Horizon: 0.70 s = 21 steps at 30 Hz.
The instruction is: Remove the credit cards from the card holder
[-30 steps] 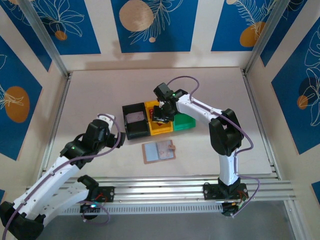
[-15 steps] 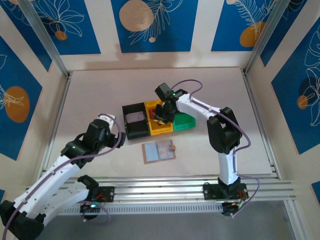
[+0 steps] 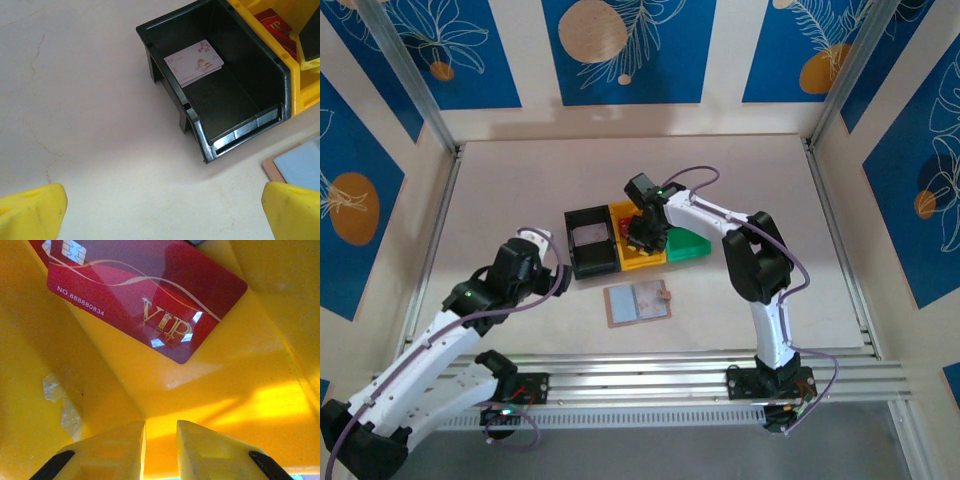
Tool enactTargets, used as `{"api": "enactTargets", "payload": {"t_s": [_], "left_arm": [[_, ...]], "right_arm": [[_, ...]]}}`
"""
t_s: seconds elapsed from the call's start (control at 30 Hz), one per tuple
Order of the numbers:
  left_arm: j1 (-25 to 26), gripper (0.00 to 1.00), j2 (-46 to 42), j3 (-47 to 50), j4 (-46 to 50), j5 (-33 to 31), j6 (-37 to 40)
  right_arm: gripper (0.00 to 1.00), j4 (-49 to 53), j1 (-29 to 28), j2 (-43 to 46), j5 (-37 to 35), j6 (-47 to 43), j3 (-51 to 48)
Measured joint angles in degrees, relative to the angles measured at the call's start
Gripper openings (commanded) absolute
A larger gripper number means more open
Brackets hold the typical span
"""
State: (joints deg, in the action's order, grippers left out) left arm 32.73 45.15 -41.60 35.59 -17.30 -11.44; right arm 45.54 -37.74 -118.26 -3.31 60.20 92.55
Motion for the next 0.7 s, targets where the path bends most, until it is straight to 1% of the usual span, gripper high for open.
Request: {"api": "enactTargets", "payload": {"t_s": [0.4,0.7], "left_arm": [[0.00,1.00,0.42,0.00,0.00,0.37,0.02],[0.00,1.00,0.48,0.00,0.00,0.39,0.02]], "right_arm": [[0.24,0.11,-1.44,-2.01,-3.15,2.16,2.23],[0.24,0.66,-2.08,-5.79,-7.80,1.81,6.08]]}}
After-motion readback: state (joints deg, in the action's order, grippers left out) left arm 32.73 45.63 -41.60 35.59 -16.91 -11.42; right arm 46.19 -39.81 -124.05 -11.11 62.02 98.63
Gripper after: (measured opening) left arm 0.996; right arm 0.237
